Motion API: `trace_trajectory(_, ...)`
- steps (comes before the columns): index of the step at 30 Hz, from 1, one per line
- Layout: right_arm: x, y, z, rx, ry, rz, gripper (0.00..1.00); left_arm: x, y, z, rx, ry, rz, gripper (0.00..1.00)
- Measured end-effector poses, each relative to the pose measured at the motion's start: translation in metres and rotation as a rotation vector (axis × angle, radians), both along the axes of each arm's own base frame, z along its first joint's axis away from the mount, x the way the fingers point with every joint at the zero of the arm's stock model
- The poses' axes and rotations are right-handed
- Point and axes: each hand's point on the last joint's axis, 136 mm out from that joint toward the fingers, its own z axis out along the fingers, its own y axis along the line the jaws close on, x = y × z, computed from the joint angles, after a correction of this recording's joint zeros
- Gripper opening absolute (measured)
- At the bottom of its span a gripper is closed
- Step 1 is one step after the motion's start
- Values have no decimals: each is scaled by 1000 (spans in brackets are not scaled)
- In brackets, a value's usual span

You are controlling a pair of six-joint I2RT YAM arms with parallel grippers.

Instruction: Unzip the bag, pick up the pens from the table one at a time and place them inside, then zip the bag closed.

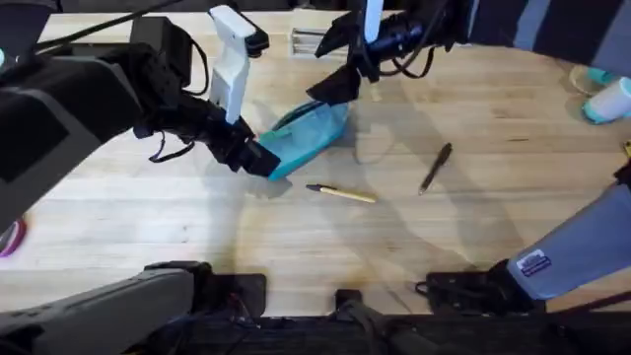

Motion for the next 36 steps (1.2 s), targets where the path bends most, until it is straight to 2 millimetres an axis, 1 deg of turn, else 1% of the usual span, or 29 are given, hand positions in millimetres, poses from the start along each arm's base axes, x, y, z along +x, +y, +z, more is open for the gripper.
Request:
trace_trajectory(1, 6, -3, 8, -30, 22, -42, 996, 0, 0, 0, -1, 1, 2, 989)
trace_trajectory(8, 4, -8, 19, -137, 49, -72, 995, 0, 1, 0, 5, 1, 3, 993)
trace_trajectory(9, 0, -10, 24, -197, 53, -75, 993, -2, 1, -1, 8, 9, 4, 993)
trace_trajectory(14, -13, -11, 35, -286, 37, -38, 994, -11, 4, 0, 18, 37, 9, 994)
trace_trajectory(16, -19, -10, 40, -323, 14, -11, 994, -15, 7, 7, 21, 28, 20, 994)
trace_trajectory(18, -23, -7, 44, -357, -19, 15, 995, -18, 12, 20, 23, 2, 42, 994)
trace_trajectory(22, -30, 3, 50, -435, -111, 67, 993, -22, 27, 51, 33, -73, 102, 993)
trace_trajectory(23, -35, 12, 51, -486, -182, 111, 993, -31, 38, 69, 46, -102, 149, 993)
trace_trajectory(27, -45, 24, 49, -529, -247, 171, 994, -47, 50, 83, 67, -127, 212, 993)
trace_trajectory(30, -50, 29, 48, -542, -271, 202, 995, -55, 56, 90, 77, -147, 245, 993)
trace_trajectory(36, -55, 25, 44, -561, -259, 223, 995, -64, 60, 98, 103, -189, 266, 993)
